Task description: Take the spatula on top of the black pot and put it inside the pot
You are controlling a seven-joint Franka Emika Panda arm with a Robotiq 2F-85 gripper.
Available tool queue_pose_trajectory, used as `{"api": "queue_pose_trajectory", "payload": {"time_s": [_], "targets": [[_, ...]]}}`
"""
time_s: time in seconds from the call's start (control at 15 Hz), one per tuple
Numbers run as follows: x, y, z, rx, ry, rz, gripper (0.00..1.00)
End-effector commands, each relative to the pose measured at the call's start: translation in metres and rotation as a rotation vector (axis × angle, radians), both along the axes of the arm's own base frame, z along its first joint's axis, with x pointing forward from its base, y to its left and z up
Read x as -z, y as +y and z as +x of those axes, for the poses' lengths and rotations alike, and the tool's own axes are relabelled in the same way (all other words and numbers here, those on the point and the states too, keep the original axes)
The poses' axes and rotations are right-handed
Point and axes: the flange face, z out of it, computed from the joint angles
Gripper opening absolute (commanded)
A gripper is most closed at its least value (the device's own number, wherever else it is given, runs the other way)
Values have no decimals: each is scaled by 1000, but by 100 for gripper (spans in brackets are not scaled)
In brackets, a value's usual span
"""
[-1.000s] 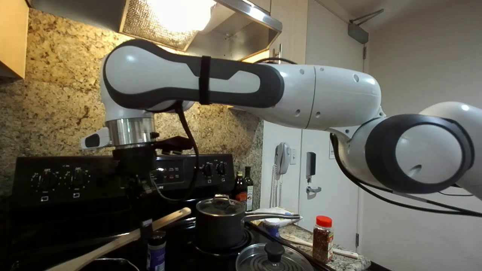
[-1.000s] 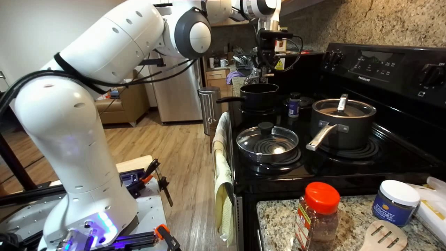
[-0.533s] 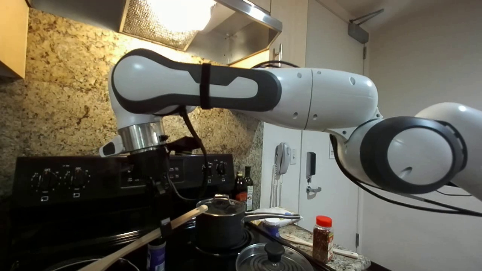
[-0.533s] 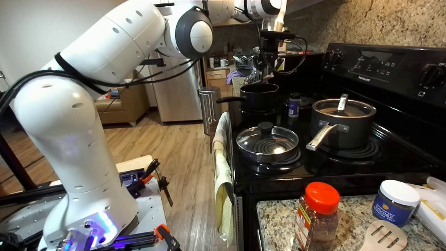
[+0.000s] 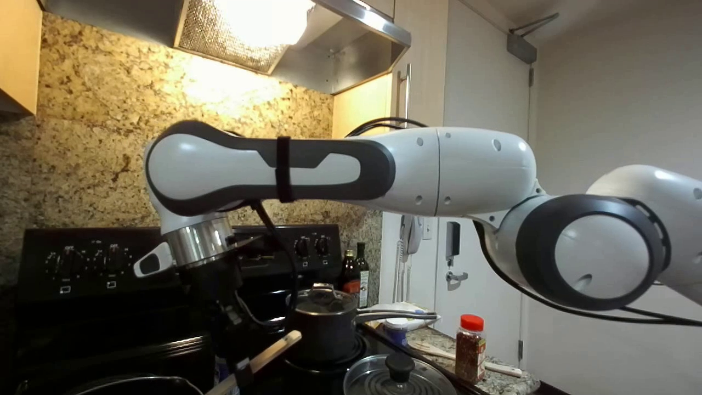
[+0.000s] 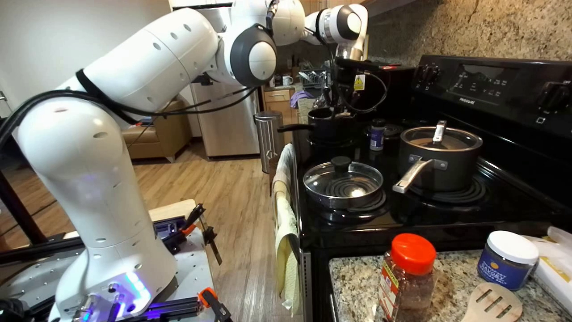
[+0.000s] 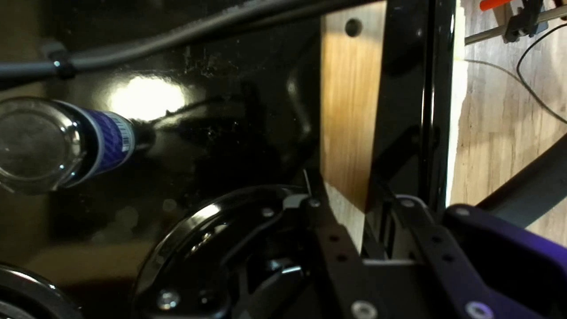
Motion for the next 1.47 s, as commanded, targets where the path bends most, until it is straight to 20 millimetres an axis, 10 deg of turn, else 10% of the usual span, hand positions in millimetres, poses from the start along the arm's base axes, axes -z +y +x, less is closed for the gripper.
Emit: {"api": "queue_pose_trajectory", "payload": {"time_s": [0.0,1.0,1.07,1.4], "targets": [[0,4,4,-63,-21,24,14],[7,31,5,-248,-62,38,13],[7,32,5,-248,-66,30,46],[-4,37,8,-261,-121,44,77]]}}
